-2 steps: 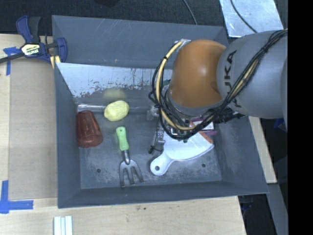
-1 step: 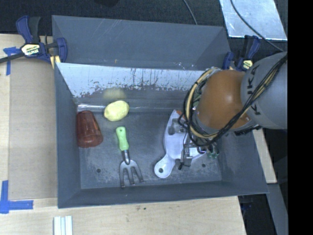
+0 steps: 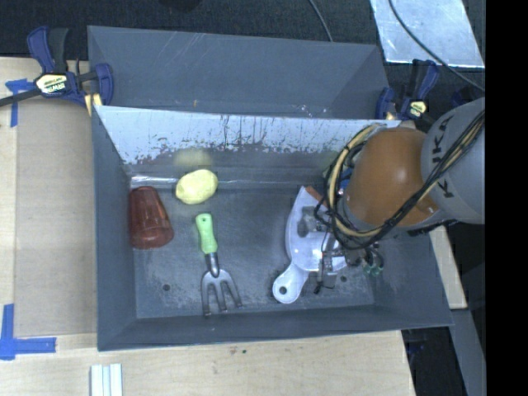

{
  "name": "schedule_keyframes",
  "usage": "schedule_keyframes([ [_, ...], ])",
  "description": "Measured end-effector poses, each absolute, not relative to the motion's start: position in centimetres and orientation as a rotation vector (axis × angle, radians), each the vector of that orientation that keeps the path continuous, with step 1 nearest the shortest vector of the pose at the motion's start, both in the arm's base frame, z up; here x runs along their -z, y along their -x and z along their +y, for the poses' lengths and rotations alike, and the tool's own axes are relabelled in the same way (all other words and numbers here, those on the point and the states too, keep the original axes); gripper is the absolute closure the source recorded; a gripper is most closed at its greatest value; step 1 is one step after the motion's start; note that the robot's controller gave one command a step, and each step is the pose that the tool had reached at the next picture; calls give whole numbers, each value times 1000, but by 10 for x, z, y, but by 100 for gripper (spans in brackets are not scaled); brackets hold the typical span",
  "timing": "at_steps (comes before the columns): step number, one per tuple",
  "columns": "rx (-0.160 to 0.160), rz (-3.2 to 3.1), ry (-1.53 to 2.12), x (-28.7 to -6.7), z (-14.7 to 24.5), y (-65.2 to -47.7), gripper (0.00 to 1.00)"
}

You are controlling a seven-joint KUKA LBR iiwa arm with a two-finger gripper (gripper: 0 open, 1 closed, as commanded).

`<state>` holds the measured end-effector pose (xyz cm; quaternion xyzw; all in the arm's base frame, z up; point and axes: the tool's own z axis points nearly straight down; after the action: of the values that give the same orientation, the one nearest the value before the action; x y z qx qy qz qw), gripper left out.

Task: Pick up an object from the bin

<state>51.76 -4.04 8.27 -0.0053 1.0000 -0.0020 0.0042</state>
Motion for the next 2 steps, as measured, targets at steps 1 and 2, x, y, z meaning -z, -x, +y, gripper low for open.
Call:
schedule_keyframes([
  [1, 3, 3128, -62, -96, -99, -512, 0],
  [2, 9, 3128, -12, -80, -10, -513, 100],
])
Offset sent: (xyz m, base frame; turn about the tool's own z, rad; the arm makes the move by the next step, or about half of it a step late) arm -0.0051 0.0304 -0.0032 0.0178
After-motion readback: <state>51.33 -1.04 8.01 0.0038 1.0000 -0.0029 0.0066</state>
